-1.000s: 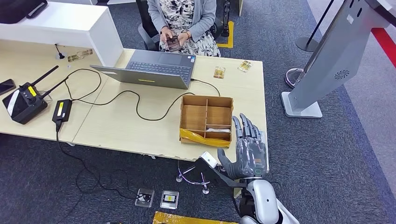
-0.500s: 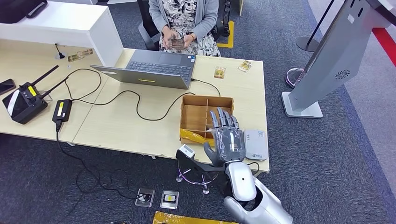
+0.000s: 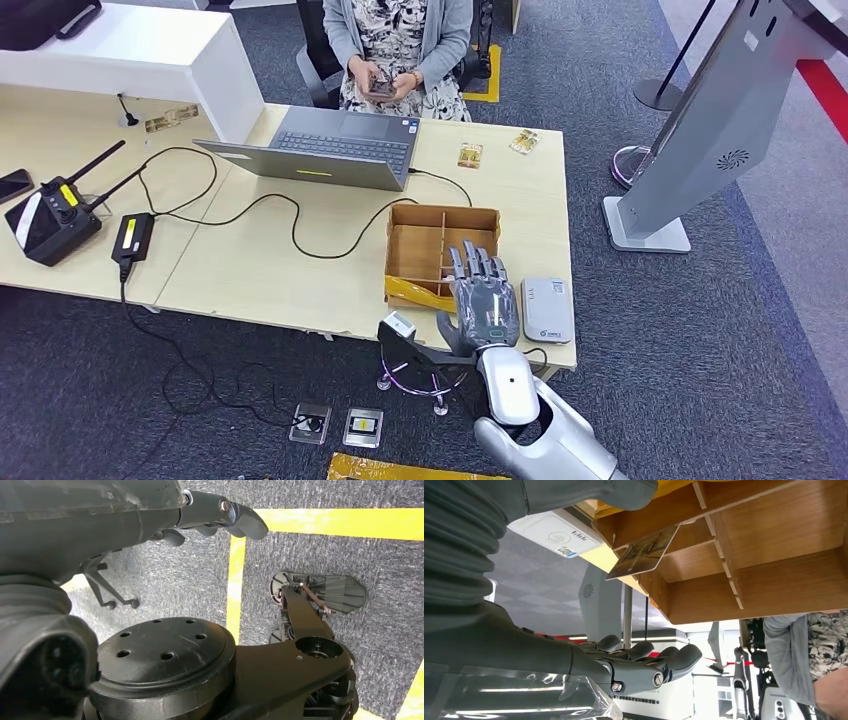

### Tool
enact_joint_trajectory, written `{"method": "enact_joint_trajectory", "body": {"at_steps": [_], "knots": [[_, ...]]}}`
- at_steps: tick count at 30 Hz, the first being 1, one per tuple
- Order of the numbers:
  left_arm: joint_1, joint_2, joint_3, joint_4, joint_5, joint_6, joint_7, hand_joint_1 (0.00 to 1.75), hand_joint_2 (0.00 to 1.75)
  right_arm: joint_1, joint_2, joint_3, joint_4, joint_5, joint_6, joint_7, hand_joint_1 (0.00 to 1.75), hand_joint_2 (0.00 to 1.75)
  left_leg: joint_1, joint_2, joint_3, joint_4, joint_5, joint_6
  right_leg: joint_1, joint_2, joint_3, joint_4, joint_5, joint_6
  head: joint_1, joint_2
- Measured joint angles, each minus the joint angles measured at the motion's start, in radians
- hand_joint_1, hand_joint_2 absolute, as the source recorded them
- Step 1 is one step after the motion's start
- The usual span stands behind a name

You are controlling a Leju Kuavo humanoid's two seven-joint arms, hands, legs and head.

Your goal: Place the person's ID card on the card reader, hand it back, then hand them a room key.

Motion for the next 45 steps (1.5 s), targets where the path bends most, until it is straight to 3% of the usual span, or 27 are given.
{"method": "enact_joint_trajectory", "body": {"at_steps": [14, 29, 33, 45], "knots": [[0.0, 0.0, 0.0, 0.001, -0.03, -0.01, 0.003, 0.0, 0.0, -0.053, 0.002, 0.002, 0.126, -0.039, -0.081, -0.001, 0.0, 1.75, 0.0, 0.0, 0.0, 0.0, 0.0, 0.0, 0.0, 0.0, 0.0, 0.0, 0.0, 0.0, 0.0, 0.0], [0.0, 0.0, -0.001, 0.002, -0.033, -0.01, 0.012, 0.0, 0.0, -0.083, 0.038, 0.002, 0.251, -0.055, -0.122, -0.025, 0.0, 1.75, 0.0, 0.0, 0.0, 0.0, 0.0, 0.0, 0.0, 0.0, 0.0, 0.0, 0.0, 0.0, 0.0, 0.0], [0.0, 0.0, -0.001, 0.002, -0.033, -0.01, 0.012, 0.0, 0.0, -0.084, 0.042, 0.002, 0.269, -0.058, -0.122, -0.031, 1.71, 1.75, 0.0, 0.0, 0.0, 0.0, 0.0, 0.0, 0.0, 0.0, 0.0, 0.0, 0.0, 0.0, 0.0, 0.0], [-0.001, 0.0, -0.001, 0.002, -0.032, -0.009, 0.012, 0.0, 0.0, -0.086, 0.042, 0.001, 0.302, -0.063, -0.133, -0.041, 1.75, 1.75, 0.0, 0.0, 0.0, 0.0, 0.0, 0.0, 0.0, 0.0, 0.0, 0.0, 0.0, 0.0, 0.0, 0.0]]}}
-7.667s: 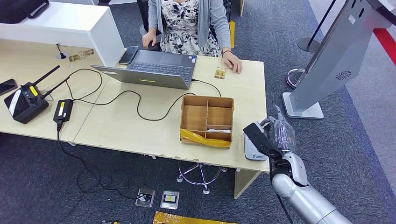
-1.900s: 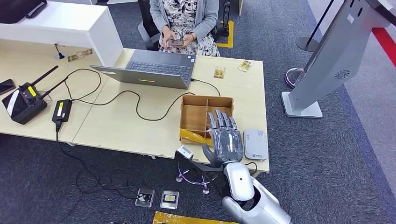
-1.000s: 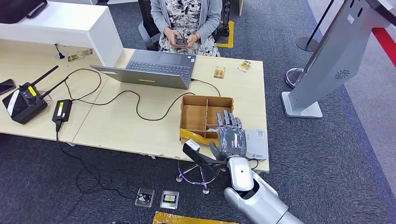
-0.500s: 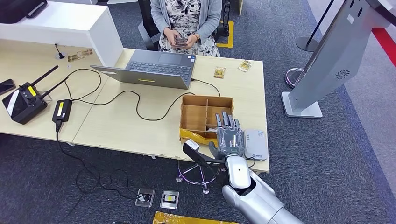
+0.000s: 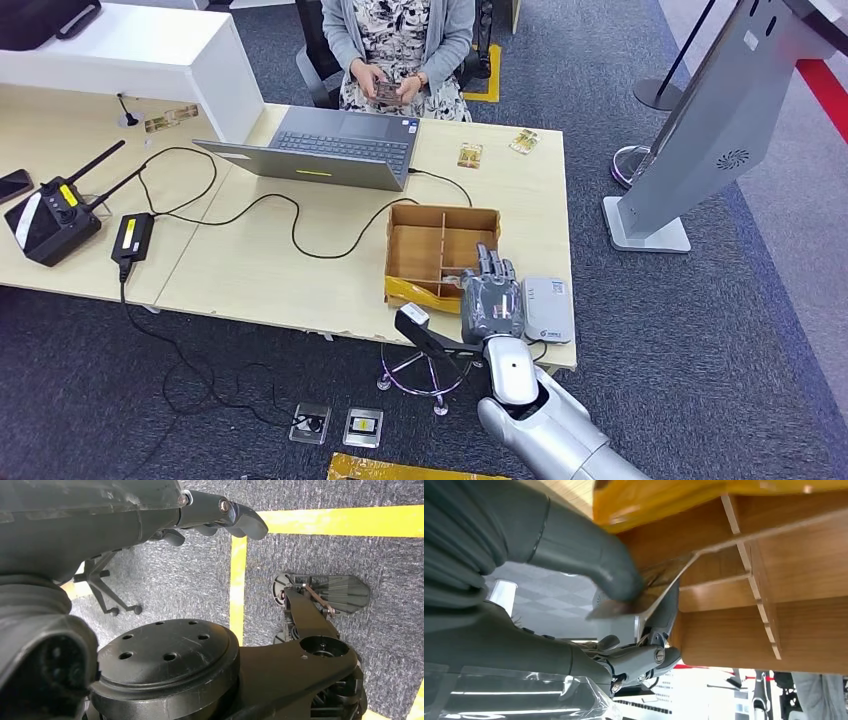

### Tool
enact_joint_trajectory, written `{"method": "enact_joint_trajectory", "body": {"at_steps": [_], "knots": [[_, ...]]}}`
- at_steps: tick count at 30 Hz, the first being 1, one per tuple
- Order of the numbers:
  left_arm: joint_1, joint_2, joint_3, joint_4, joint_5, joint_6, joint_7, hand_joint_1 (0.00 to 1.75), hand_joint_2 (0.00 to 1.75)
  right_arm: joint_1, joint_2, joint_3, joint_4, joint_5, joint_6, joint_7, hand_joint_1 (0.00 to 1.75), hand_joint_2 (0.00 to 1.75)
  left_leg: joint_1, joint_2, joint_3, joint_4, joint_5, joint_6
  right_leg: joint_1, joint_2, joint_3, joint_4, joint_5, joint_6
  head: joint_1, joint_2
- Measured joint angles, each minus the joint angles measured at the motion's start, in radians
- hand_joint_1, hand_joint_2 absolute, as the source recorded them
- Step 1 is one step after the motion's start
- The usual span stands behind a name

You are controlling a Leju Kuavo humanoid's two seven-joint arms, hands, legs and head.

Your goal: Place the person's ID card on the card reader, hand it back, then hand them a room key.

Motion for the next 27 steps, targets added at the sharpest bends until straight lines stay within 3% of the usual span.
{"method": "enact_joint_trajectory", "body": {"at_steps": [21, 27], "knots": [[0.0, 0.001, 0.0, 0.0, 0.014, 0.013, -0.004, 0.0, 0.0, 0.002, 0.006, -0.005, 0.055, -0.031, -0.062, -0.063, 1.75, 1.75, 0.0, 0.0, 0.001, 0.0, 0.0, 0.0, 0.0, 0.0, 0.001, 0.0, 0.0, 0.0, 0.0, 0.0], [0.0, 0.002, 0.0, 0.0, 0.001, 0.012, -0.006, 0.0, 0.0, -0.019, 0.003, -0.019, 0.047, 0.058, -0.087, -0.02, 1.75, 1.75, 0.0, 0.0, 0.001, 0.0, 0.0, 0.0, 0.0, 0.0, 0.0, 0.0, 0.001, 0.0, 0.0, 0.0]]}}
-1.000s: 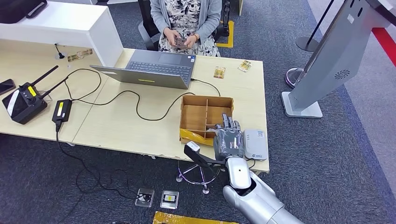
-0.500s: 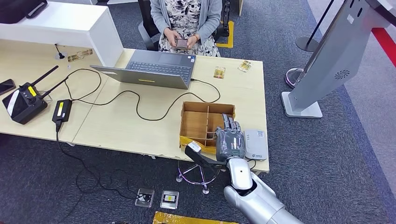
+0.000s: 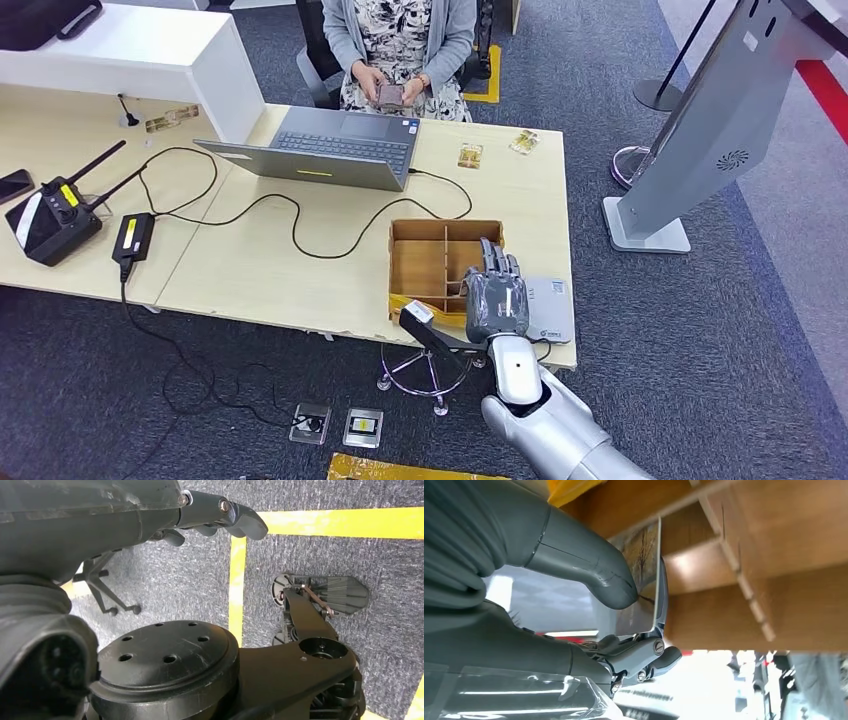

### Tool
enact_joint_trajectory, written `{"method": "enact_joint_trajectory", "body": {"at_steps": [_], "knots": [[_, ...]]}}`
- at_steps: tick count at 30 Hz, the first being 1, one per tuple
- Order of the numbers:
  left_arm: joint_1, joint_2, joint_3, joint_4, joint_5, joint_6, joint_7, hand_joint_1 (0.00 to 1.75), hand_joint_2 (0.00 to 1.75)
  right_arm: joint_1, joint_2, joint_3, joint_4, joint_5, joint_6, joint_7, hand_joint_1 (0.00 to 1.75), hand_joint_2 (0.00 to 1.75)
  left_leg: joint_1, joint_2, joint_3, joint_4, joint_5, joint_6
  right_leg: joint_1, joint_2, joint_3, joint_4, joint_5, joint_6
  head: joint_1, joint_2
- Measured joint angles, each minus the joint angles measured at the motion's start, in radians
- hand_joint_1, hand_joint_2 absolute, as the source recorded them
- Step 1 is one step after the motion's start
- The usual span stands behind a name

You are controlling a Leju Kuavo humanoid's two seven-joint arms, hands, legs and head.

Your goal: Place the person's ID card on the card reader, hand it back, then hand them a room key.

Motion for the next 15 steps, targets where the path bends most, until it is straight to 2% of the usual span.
{"method": "enact_joint_trajectory", "body": {"at_steps": [5, 11, 15], "knots": [[-0.008, 0.0, -0.001, 0.0, -0.015, -0.003, -0.002, 0.0, 0.0, -0.085, -0.023, -0.032, -0.108, 0.114, 0.056, 0.025, 1.75, 1.75, 0.0, 0.002, 0.0, 0.0, 0.0, 0.0, 0.0, 0.002, -0.001, 0.0, 0.001, 0.0, 0.0, 0.0], [-0.013, 0.0, -0.001, 0.0, -0.018, -0.004, -0.002, 0.0, 0.0, -0.115, -0.029, -0.04, -0.141, 0.137, 0.075, 0.026, 1.75, 1.75, 0.0, 0.002, 0.0, 0.0, 0.001, 0.0, 0.0, 0.002, -0.001, 0.0, 0.001, 0.0, 0.0, 0.0], [-0.023, -0.001, -0.002, 0.0, -0.016, -0.006, -0.003, 0.0, 0.0, -0.217, -0.047, -0.057, -0.234, 0.17, 0.137, 0.026, 1.75, 1.75, 0.0, 0.002, 0.0, 0.0, 0.001, 0.0, 0.0, 0.002, -0.001, 0.0, 0.001, 0.0, 0.0, 0.0]]}}
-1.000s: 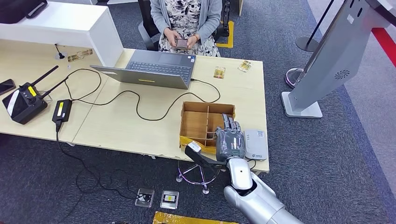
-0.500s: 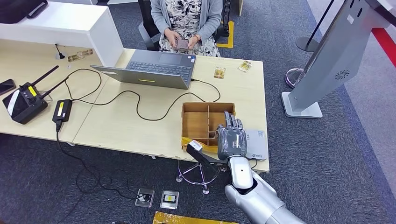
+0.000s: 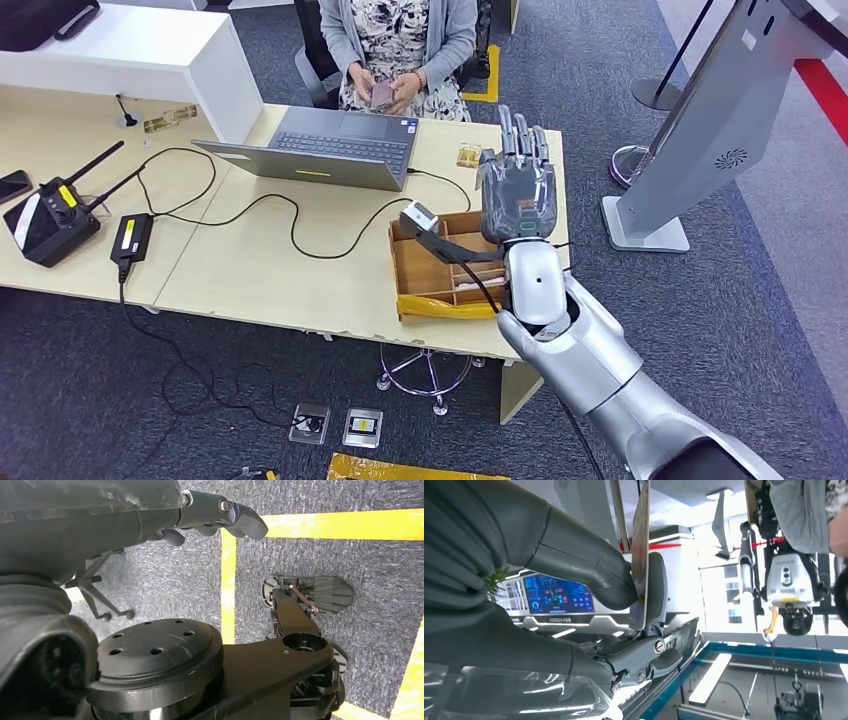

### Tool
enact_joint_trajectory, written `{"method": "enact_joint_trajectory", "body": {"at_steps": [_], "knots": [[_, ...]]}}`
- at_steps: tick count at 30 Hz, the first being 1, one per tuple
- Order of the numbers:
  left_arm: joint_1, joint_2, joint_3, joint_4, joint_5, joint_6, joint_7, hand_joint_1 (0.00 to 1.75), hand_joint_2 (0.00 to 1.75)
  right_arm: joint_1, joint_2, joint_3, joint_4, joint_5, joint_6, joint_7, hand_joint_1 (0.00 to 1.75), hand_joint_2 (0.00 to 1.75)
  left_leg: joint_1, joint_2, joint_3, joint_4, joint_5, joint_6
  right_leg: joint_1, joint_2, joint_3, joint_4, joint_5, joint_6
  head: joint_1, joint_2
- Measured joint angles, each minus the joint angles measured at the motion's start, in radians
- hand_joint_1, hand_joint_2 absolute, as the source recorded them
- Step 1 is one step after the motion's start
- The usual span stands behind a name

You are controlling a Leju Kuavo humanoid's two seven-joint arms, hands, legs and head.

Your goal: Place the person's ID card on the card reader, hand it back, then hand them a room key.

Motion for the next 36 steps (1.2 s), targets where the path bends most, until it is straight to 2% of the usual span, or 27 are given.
{"method": "enact_joint_trajectory", "body": {"at_steps": [5, 8, 13, 18, 25, 32, 33, 36], "knots": [[0.001, -0.001, 0.0, 0.0, 0.008, 0.005, 0.003, 0.0, 0.0, -0.032, -0.005, 0.001, -0.016, -0.002, 0.019, -0.002, 1.75, 1.75, 0.0, 0.0, -0.001, 0.0, 0.0, 0.0, 0.0, 0.0, 0.0, 0.0, 0.0, 0.0, 0.0, 0.0], [0.006, 0.0, 0.0, 0.0, 0.02, 0.019, 0.015, 0.0, 0.0, -0.055, 0.002, 0.009, 0.004, -0.049, 0.03, -0.028, 1.75, 1.75, 0.0, 0.0, -0.001, 0.0, 0.0, 0.0, 0.0, 0.0, 0.0, 0.0, 0.0, 0.0, 0.0, 0.0], [0.01, 0.001, 0.0, 0.001, 0.035, 0.024, 0.016, 0.0, 0.0, -0.118, 0.079, 0.029, 0.177, -0.154, 0.0, -0.091, 1.75, 1.75, 0.001, -0.001, -0.002, 0.0, 0.001, -0.001, 0.001, -0.002, 0.0, 0.0, 0.0, 0.0, 0.0, 0.0], [0.012, 0.001, 0.0, 0.001, 0.039, 0.024, 0.016, 0.0, 0.0, -0.143, 0.144, 0.046, 0.321, -0.173, -0.01, -0.103, 1.75, 1.75, 0.001, -0.003, -0.002, 0.0, 0.001, -0.002, 0.001, -0.003, 0.0, 0.0, 0.0, 0.0, 0.0, 0.0], [0.015, -0.002, 0.0, 0.001, 0.055, 0.026, 0.012, 0.0, 0.0, -0.166, 0.196, 0.069, 0.449, -0.192, -0.011, -0.101, 1.75, 1.75, 0.001, -0.003, -0.003, 0.0, 0.001, -0.002, 0.001, -0.003, 0.0, 0.0, 0.0, 0.0, 0.0, 0.0], [0.018, -0.003, 0.0, 0.001, 0.067, 0.034, 0.01, 0.0, 0.0, -0.178, 0.212, 0.088, 0.515, -0.208, -0.014, -0.086, 1.75, 1.75, 0.001, -0.003, -0.002, 0.0, 0.001, -0.002, 0.001, -0.002, 0.0, 0.0, 0.0, 0.0, 0.0, 0.0], [0.019, -0.002, 0.001, 0.001, 0.069, 0.035, 0.009, 0.0, 0.0, -0.178, 0.212, 0.089, 0.519, -0.211, -0.013, -0.083, 1.63, 1.75, 0.001, -0.003, -0.002, 0.0, 0.001, -0.002, 0.001, -0.002, 0.0, 0.0, 0.0, 0.0, 0.0, 0.0], [0.019, -0.002, 0.002, 0.001, 0.072, 0.036, 0.007, 0.0, 0.0, -0.18, 0.213, 0.089, 0.527, -0.215, -0.011, -0.073, 0.32, 0.44, 0.001, -0.003, -0.002, 0.0, 0.001, -0.002, 0.001, -0.002, -0.001, 0.0, 0.0, 0.0, 0.0, 0.0]]}}
